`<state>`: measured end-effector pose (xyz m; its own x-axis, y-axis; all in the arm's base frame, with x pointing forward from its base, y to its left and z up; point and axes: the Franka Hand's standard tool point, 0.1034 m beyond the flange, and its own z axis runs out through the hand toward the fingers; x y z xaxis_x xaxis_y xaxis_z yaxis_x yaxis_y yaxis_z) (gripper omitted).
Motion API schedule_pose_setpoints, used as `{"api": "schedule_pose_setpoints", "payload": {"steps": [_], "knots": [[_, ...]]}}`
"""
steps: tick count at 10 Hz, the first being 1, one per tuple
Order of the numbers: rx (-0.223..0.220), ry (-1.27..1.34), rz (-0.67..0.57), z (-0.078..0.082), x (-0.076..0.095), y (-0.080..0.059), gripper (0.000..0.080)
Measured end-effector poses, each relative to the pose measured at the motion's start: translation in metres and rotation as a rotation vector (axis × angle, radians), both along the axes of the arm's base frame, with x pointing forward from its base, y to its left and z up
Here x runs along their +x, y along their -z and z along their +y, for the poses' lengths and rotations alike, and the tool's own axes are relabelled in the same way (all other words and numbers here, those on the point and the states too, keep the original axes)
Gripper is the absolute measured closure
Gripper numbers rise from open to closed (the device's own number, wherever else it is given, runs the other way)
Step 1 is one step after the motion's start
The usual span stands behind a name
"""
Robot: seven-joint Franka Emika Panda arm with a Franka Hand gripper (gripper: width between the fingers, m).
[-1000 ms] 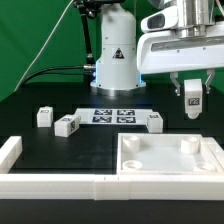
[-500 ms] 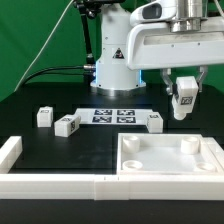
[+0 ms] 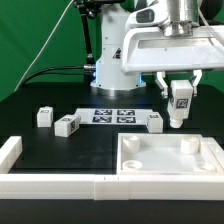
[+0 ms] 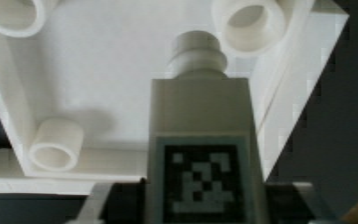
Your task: Assemble one leg
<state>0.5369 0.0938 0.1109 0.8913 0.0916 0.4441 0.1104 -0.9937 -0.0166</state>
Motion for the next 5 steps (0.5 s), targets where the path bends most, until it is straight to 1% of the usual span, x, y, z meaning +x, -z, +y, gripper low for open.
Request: {"api": "schedule_pose_setpoints", "payload": {"steps": [1,3,4,5], "knots": [[0.003,-0.009,-0.015,0.008,0.015,0.0,0.0507],[0.009,-0.012,-0.036,0.017,0.045,0.001,0.0507],[0.012,-0.011,-0.029,0.02,0.054,0.003,0.0507],[0.017,-0.013,-0.042,0.026,0.065,0.003,0.0507]]}}
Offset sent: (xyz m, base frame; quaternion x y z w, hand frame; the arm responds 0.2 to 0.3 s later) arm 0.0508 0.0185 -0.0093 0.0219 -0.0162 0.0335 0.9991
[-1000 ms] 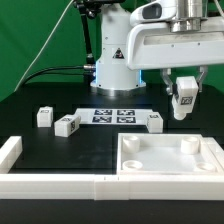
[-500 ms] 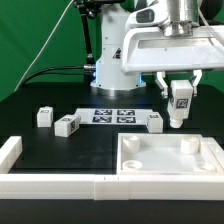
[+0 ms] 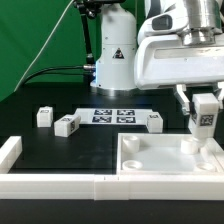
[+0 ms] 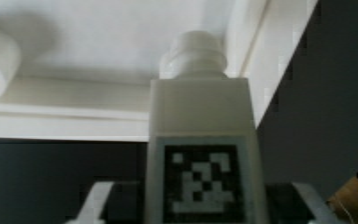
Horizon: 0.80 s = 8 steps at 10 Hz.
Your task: Assemble one leg
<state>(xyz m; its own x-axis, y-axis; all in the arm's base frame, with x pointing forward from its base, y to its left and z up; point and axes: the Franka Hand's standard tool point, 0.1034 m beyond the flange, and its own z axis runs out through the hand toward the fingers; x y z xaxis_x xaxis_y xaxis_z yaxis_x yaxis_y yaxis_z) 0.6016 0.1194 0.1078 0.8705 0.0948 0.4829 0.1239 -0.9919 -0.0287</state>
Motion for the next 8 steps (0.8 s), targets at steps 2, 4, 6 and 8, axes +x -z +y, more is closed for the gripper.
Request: {"api": "schedule_pose_setpoints", "payload": {"steps": [2,4,6,8], "knots": [[-0.003,-0.001,-0.037,-0.0026,-0.0032,0.0022,0.0507],[-0.003,-0.001,-0.037,-0.0026,-0.0029,0.002,0.0507],[-0.003,0.003,-0.096,-0.0045,-0.0011,0.0017,0.0507],[-0.008,0.002,-0.091,-0.0079,0.0014,0.007,0.0507]]}}
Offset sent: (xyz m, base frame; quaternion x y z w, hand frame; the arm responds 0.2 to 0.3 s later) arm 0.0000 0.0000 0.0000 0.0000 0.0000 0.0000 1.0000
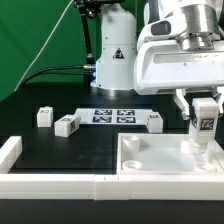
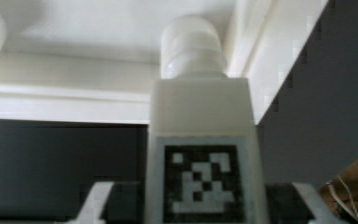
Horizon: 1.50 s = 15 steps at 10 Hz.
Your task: Assemble one leg
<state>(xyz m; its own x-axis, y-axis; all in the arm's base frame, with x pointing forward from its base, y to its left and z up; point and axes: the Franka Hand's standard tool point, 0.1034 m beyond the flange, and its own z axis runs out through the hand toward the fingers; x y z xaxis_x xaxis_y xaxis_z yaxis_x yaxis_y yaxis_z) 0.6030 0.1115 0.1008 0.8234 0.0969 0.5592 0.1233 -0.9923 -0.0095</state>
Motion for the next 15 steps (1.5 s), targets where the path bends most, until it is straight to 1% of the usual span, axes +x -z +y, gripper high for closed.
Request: {"api": "schedule_pose_setpoints", "payload": {"steps": [2,3,4,5,8,10,11,12,13,15], "knots": [[-0.005,0.002,-0.008,-0.005,0.014,0.002,0.0507],[-0.007,0.002,-0.007,-0.007,0.016,0.005,0.0507],[-0.009,0.002,-0.002,-0.007,0.016,0.01,0.0507],[-0.007,0.002,-0.006,-0.005,0.017,0.011,0.0507],[0.009,0.02,-0.002,0.006,0.014,0.013,0.0507],[0.008,0.02,-0.017,0.006,0.015,0.013,0.0507],[0.006,0.02,-0.026,0.006,0.015,0.016,0.0507],[0.004,0.018,-0.013,0.007,0.012,0.023,0.0507],[0.002,0.016,-0.006,0.008,0.01,0.028,0.0507],[0.002,0.017,-0.005,0.008,0.009,0.029,0.0507]]}}
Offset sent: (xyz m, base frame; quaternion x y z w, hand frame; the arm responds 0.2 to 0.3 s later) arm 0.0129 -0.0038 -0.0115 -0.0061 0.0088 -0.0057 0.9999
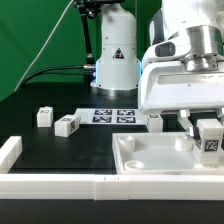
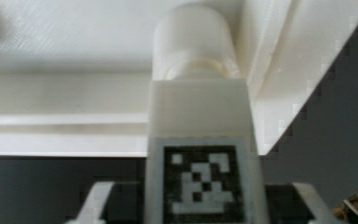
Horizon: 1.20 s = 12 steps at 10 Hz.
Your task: Assemble one leg
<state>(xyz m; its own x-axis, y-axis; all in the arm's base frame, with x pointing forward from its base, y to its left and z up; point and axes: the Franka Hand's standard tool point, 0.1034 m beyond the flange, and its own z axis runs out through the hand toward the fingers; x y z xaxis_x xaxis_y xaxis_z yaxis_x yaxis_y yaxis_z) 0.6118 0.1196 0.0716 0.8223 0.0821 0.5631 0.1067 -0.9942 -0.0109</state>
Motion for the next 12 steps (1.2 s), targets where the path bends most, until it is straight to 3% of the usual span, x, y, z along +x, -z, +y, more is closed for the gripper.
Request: {"api": "schedule_pose_setpoints", "payload": {"steps": [3,5,6,7,12], "knots": [[0.0,0.0,0.006,0.0001,-0.0006,0.0013,0.0507],[-0.001,0.0,0.008,0.0,-0.0009,0.0018,0.0237],[-0.001,0.0,0.008,0.0,-0.0009,0.0019,0.0237],[-0.001,0.0,0.009,-0.0001,-0.001,0.002,0.0165],[-0.001,-0.001,0.01,-0.0001,-0.0012,0.0023,0.0151]]}}
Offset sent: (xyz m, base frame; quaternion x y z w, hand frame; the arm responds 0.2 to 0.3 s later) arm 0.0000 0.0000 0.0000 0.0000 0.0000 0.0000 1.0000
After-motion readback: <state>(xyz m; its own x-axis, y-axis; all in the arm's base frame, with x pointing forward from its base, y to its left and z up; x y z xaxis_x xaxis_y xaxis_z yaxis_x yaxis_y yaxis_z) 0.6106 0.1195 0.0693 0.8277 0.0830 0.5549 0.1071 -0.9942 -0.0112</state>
